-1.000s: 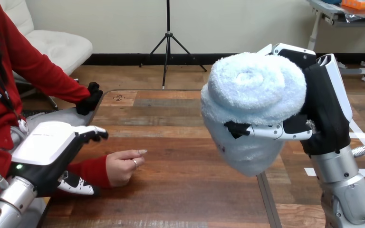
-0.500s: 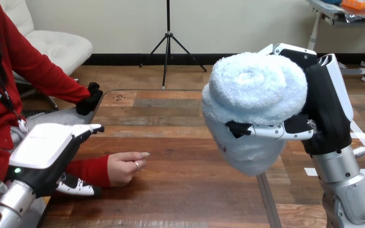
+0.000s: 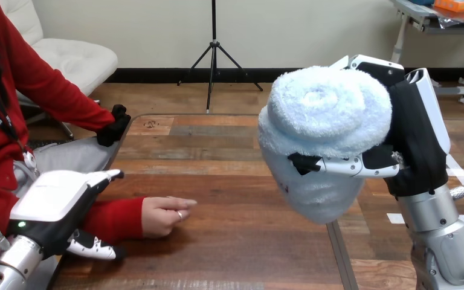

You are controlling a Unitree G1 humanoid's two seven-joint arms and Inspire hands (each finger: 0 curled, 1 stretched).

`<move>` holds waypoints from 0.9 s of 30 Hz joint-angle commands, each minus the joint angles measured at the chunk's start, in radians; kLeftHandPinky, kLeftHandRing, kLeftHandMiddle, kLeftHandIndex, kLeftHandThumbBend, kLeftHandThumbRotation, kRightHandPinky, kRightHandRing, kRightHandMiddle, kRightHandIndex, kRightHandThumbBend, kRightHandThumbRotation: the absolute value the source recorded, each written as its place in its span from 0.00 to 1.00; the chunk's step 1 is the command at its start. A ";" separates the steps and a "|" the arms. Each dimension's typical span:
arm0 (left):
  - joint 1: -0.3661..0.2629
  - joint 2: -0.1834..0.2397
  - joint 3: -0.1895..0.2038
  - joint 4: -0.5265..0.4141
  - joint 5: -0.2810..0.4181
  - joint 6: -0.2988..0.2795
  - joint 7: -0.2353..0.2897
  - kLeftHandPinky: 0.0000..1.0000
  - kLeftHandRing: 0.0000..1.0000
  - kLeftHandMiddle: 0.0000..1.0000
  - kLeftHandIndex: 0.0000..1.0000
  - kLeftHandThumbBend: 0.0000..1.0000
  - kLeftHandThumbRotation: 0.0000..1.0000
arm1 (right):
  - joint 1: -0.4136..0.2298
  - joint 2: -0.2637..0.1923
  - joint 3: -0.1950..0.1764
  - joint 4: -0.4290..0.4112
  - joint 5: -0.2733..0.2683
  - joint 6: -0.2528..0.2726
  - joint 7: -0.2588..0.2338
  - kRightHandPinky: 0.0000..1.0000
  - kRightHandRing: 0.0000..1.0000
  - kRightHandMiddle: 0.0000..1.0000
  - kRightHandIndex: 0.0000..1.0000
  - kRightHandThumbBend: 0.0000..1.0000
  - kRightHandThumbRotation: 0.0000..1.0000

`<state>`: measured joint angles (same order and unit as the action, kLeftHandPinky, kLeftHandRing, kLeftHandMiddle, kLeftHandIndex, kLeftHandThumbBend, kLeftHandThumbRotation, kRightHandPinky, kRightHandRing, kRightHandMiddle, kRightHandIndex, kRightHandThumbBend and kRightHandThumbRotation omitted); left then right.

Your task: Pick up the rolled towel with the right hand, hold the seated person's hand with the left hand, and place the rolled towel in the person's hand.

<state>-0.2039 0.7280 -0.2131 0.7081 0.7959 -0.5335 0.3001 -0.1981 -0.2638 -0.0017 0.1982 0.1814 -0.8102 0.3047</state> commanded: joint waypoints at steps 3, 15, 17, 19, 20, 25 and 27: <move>-0.133 -0.009 -0.034 0.071 -0.005 0.016 -0.017 0.79 0.85 0.89 0.90 1.00 0.38 | -0.038 0.017 -0.015 -0.052 0.021 0.003 0.001 0.04 0.06 0.10 0.07 0.54 0.00; -0.223 -0.038 -0.091 0.186 -0.002 0.020 -0.034 0.76 0.84 0.88 0.90 1.00 0.37 | -0.026 0.023 -0.018 -0.061 0.009 -0.002 -0.003 0.03 0.06 0.09 0.07 0.53 0.00; -0.239 -0.043 -0.102 0.208 0.002 0.020 -0.033 0.75 0.84 0.88 0.90 1.00 0.37 | -0.024 0.023 -0.019 -0.063 0.006 -0.004 -0.003 0.03 0.06 0.09 0.07 0.53 0.00; -0.253 -0.048 -0.111 0.224 0.003 0.022 -0.035 0.74 0.83 0.87 0.89 1.00 0.37 | -0.023 0.024 -0.019 -0.063 0.005 -0.007 -0.003 0.03 0.06 0.09 0.07 0.54 0.00; -0.264 -0.053 -0.118 0.236 0.005 0.026 -0.038 0.73 0.82 0.87 0.89 1.00 0.36 | -0.021 0.024 -0.019 -0.064 0.007 -0.007 -0.002 0.03 0.06 0.09 0.07 0.54 0.00; -0.294 -0.066 -0.134 0.275 0.001 0.031 -0.047 0.73 0.81 0.86 0.88 1.00 0.36 | -0.016 0.026 -0.021 -0.069 0.002 -0.010 -0.006 0.03 0.06 0.09 0.07 0.55 0.00; -0.309 -0.074 -0.142 0.294 0.001 0.036 -0.048 0.73 0.81 0.86 0.87 1.00 0.35 | -0.014 0.028 -0.019 -0.072 0.007 -0.007 -0.003 0.03 0.06 0.09 0.07 0.55 0.00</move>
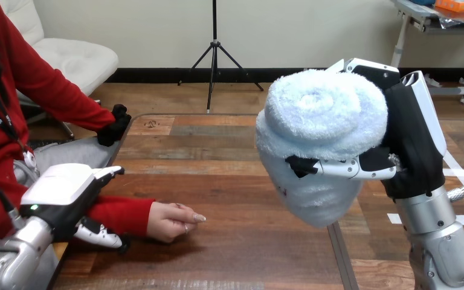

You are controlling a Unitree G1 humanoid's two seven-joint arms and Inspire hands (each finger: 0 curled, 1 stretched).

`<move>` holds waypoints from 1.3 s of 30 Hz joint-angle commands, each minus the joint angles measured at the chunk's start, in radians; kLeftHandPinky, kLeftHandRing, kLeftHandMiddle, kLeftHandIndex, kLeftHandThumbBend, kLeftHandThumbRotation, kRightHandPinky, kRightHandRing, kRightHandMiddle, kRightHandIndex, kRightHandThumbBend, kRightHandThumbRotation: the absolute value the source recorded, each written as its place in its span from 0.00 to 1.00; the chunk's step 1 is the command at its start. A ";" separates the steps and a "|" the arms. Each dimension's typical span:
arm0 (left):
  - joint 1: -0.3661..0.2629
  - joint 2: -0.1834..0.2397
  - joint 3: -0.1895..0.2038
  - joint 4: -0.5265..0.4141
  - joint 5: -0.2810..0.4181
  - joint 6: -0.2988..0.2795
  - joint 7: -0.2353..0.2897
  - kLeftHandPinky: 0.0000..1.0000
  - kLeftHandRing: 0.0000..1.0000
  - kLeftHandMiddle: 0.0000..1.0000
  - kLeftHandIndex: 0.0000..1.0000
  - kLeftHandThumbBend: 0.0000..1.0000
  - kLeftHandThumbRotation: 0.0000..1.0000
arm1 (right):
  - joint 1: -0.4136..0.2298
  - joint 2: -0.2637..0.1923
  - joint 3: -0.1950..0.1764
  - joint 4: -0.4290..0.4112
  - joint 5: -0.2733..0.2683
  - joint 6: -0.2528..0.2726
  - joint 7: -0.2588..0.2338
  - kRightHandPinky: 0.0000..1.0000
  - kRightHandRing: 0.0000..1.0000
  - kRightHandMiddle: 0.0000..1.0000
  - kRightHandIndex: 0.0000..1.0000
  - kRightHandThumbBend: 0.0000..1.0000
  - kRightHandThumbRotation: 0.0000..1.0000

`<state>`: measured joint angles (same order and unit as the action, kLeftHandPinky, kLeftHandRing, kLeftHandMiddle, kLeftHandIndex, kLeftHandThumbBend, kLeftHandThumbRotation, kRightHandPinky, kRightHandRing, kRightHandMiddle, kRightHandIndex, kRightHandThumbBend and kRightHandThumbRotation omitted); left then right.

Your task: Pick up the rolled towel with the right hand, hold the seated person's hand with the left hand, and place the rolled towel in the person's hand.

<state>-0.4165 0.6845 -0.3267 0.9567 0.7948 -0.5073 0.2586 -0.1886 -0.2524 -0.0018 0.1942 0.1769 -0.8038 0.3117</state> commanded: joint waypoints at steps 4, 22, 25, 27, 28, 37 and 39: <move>-0.121 -0.040 -0.046 0.078 0.003 0.010 -0.003 0.72 0.79 0.84 0.86 1.00 0.34 | -0.018 0.017 -0.016 -0.075 0.025 -0.009 -0.001 0.03 0.06 0.09 0.07 0.55 0.00; -0.196 -0.085 -0.105 0.180 0.005 0.013 0.014 0.71 0.74 0.77 0.81 1.00 0.27 | 0.014 0.018 -0.024 -0.101 0.027 -0.013 0.011 0.03 0.07 0.10 0.08 0.55 0.00; -0.202 -0.089 -0.112 0.183 0.001 0.008 0.015 0.71 0.74 0.77 0.79 1.00 0.26 | 0.018 0.019 -0.028 -0.104 0.017 -0.015 0.005 0.03 0.07 0.10 0.08 0.56 0.00; -0.203 -0.090 -0.115 0.176 -0.001 0.003 0.013 0.71 0.74 0.76 0.78 1.00 0.25 | 0.021 0.021 -0.032 -0.105 0.002 -0.018 -0.004 0.03 0.06 0.10 0.08 0.56 0.00; -0.203 -0.090 -0.116 0.174 -0.002 0.001 0.013 0.71 0.74 0.76 0.77 1.00 0.24 | 0.022 0.021 -0.034 -0.105 -0.002 -0.019 -0.006 0.03 0.06 0.10 0.08 0.56 0.00; -0.204 -0.098 -0.116 0.143 -0.012 0.006 -0.018 0.64 0.67 0.70 0.69 1.00 0.14 | 0.030 0.026 -0.029 -0.114 0.017 -0.010 -0.001 0.03 0.06 0.10 0.08 0.57 0.00; -0.205 -0.100 -0.120 0.145 -0.008 0.008 -0.015 0.62 0.65 0.68 0.68 1.00 0.13 | 0.032 0.027 -0.030 -0.118 0.013 -0.007 -0.005 0.03 0.06 0.10 0.08 0.57 0.00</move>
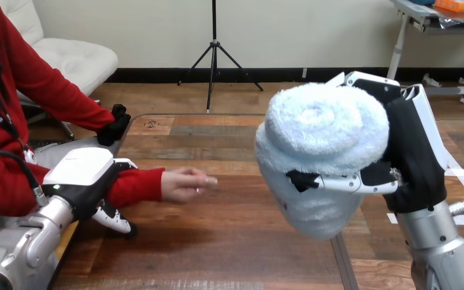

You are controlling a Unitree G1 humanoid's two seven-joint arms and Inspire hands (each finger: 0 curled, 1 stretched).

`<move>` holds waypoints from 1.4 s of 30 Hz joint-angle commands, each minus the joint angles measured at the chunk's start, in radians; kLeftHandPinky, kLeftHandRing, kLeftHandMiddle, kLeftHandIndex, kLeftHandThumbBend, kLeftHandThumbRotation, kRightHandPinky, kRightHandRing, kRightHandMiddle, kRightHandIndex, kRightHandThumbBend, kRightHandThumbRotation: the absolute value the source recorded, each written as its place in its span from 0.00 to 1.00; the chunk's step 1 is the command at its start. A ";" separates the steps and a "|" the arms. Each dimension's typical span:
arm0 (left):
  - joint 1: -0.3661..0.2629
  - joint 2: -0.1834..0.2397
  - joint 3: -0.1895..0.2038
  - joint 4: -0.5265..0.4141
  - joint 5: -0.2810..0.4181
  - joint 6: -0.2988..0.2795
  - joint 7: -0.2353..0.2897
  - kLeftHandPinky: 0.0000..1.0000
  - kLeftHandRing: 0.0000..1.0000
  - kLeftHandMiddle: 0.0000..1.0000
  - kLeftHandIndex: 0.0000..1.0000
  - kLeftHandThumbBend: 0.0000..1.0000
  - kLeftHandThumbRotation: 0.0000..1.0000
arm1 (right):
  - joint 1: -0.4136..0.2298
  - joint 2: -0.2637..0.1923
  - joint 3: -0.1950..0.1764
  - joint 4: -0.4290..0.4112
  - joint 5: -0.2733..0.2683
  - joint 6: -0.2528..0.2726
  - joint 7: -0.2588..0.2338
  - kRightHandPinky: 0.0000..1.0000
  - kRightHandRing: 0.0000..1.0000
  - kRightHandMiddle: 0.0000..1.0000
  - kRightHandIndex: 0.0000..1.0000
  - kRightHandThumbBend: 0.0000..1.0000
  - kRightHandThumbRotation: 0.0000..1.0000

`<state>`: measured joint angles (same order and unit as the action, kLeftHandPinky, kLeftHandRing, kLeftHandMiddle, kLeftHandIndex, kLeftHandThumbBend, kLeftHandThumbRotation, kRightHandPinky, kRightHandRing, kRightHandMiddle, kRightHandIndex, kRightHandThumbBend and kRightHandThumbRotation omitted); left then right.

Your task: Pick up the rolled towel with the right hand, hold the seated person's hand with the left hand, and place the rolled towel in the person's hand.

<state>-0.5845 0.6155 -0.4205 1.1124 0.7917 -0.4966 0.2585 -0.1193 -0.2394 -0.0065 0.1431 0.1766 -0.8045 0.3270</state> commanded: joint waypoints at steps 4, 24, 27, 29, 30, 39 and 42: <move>-0.038 -0.034 -0.030 -0.010 -0.001 -0.001 -0.016 0.57 0.60 0.63 0.65 1.00 0.10 | -0.034 0.014 -0.026 -0.075 0.014 0.001 -0.022 0.03 0.06 0.10 0.08 0.57 0.00; -0.022 -0.032 -0.037 -0.038 -0.001 -0.011 -0.039 0.44 0.44 0.47 0.50 0.98 0.00 | -0.039 0.023 -0.026 -0.065 0.017 -0.006 -0.020 0.03 0.06 0.10 0.08 0.56 0.00; -0.021 -0.032 -0.035 -0.039 -0.004 -0.016 -0.041 0.43 0.42 0.46 0.48 0.97 0.00 | -0.041 0.024 -0.026 -0.061 0.017 -0.006 -0.020 0.03 0.06 0.10 0.08 0.57 0.00; -0.019 -0.032 -0.032 -0.043 -0.008 -0.019 -0.043 0.42 0.41 0.45 0.47 0.97 0.00 | -0.043 0.025 -0.025 -0.058 0.018 -0.005 -0.020 0.03 0.06 0.10 0.08 0.57 0.00; -0.017 -0.032 -0.030 -0.045 -0.011 -0.020 -0.043 0.41 0.41 0.45 0.47 0.97 0.00 | -0.044 0.026 -0.025 -0.057 0.017 -0.005 -0.020 0.03 0.06 0.10 0.08 0.57 0.00; -0.004 -0.028 -0.022 -0.068 -0.020 -0.033 -0.020 0.38 0.37 0.42 0.44 0.96 0.00 | -0.054 0.025 -0.021 -0.039 0.023 -0.003 -0.010 0.03 0.06 0.10 0.08 0.55 0.00; -0.001 -0.029 -0.018 -0.073 -0.025 -0.033 -0.015 0.38 0.37 0.41 0.43 0.95 0.00 | -0.059 0.026 -0.017 -0.029 0.033 -0.002 -0.002 0.03 0.06 0.10 0.08 0.54 0.00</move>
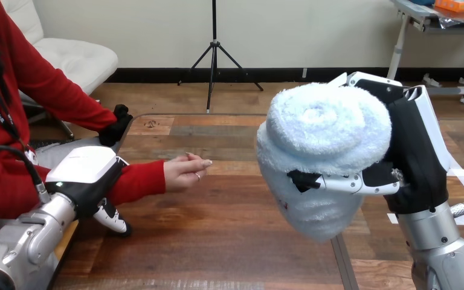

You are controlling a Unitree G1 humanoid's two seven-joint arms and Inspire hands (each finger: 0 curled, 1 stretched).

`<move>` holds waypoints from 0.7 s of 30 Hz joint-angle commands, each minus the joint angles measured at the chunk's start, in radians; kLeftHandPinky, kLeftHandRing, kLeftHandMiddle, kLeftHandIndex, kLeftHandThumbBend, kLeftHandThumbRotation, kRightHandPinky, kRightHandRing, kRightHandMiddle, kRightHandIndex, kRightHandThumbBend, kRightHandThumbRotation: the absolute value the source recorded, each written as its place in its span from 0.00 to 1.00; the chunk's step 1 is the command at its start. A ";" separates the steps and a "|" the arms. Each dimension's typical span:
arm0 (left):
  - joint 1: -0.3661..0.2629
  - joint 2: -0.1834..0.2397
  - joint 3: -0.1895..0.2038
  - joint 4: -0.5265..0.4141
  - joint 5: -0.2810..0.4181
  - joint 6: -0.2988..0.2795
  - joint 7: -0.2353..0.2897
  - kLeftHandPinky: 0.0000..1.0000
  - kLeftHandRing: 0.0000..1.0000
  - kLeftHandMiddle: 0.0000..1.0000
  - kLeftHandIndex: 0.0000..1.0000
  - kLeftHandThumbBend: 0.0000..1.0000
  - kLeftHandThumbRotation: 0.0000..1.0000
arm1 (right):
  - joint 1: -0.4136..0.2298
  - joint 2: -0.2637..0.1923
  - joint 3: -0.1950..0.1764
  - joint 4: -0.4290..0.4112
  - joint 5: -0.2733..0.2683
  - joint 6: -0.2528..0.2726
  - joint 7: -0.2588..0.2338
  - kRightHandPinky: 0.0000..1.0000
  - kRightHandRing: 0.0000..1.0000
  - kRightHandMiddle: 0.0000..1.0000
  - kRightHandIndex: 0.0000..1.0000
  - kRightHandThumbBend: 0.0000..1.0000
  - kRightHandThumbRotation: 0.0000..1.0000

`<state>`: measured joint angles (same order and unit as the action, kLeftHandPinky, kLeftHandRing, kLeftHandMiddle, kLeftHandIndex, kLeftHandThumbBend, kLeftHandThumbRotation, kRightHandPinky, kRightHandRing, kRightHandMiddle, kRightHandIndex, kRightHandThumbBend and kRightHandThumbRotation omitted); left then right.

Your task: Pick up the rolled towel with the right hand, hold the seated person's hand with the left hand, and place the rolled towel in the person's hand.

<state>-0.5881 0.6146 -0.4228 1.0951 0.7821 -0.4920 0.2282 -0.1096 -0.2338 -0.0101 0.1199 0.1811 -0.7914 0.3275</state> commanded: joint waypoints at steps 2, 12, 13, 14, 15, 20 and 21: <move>0.006 -0.028 -0.012 -0.060 -0.020 -0.037 0.015 0.37 0.36 0.40 0.43 0.95 0.00 | -0.074 0.022 -0.013 0.003 0.030 -0.018 0.000 0.03 0.06 0.10 0.08 0.54 0.00; 0.014 -0.027 -0.006 -0.080 -0.028 -0.033 0.034 0.35 0.34 0.39 0.41 0.93 0.00 | -0.099 0.029 -0.017 0.048 0.016 -0.036 0.000 0.03 0.06 0.10 0.08 0.54 0.00; 0.015 -0.027 -0.007 -0.083 -0.029 -0.031 0.033 0.35 0.34 0.39 0.41 0.92 0.00 | -0.102 0.030 -0.017 0.054 0.017 -0.038 0.001 0.03 0.06 0.10 0.08 0.54 0.00; 0.017 -0.025 -0.005 -0.090 -0.031 -0.030 0.034 0.35 0.34 0.39 0.41 0.92 0.00 | -0.107 0.032 -0.017 0.063 0.015 -0.044 0.000 0.03 0.06 0.10 0.08 0.54 0.00; 0.018 -0.025 -0.004 -0.094 -0.032 -0.029 0.035 0.35 0.34 0.39 0.41 0.92 0.00 | -0.112 0.033 -0.018 0.071 0.013 -0.050 0.000 0.03 0.06 0.10 0.08 0.54 0.00; 0.023 -0.025 0.002 -0.114 -0.042 -0.024 0.031 0.34 0.35 0.40 0.42 0.91 0.00 | -0.128 0.035 -0.021 0.098 -0.001 -0.062 -0.007 0.03 0.06 0.10 0.08 0.54 0.00; 0.026 -0.025 0.005 -0.122 -0.044 -0.023 0.033 0.35 0.35 0.40 0.42 0.91 0.00 | -0.133 0.035 -0.022 0.107 -0.007 -0.065 -0.011 0.03 0.06 0.10 0.08 0.55 0.00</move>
<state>-0.5492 0.6229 -0.4171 1.0582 0.7565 -0.4921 0.2454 -0.1391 -0.2213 -0.0102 0.2052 0.1803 -0.8243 0.3347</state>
